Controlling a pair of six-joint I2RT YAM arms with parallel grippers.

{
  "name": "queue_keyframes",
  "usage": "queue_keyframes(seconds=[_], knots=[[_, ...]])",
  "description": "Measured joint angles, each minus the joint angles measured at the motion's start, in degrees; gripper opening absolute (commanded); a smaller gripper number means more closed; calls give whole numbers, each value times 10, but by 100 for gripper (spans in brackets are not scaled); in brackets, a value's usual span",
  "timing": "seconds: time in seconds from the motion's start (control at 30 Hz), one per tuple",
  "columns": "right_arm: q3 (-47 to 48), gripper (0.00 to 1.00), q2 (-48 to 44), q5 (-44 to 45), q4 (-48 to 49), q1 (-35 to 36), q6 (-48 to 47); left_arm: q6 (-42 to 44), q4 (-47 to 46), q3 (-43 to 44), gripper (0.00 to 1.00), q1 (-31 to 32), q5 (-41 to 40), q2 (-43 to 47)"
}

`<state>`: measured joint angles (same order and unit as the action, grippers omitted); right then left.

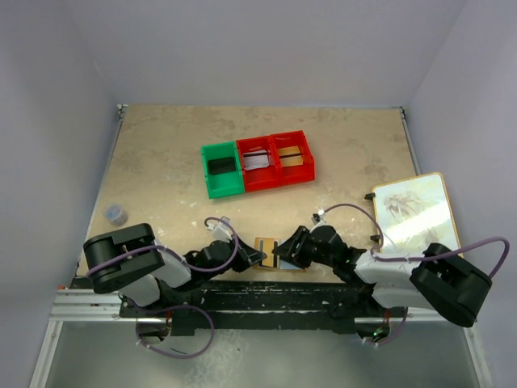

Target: Take the credit cards out of the card holder

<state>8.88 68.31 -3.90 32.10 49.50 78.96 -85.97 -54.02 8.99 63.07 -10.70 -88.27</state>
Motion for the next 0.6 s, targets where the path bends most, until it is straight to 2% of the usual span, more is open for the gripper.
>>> queue_keyframes(seconds=[0.33, 0.43, 0.6], knots=[[-5, 46, 31, -6, 45, 0, 13, -23, -8, -5, 0, 0, 0, -1], [-7, 43, 35, -7, 52, 0, 15, -29, -9, -5, 0, 0, 0, -1], [-14, 31, 39, -7, 64, 0, 17, -30, -22, -5, 0, 3, 0, -9]])
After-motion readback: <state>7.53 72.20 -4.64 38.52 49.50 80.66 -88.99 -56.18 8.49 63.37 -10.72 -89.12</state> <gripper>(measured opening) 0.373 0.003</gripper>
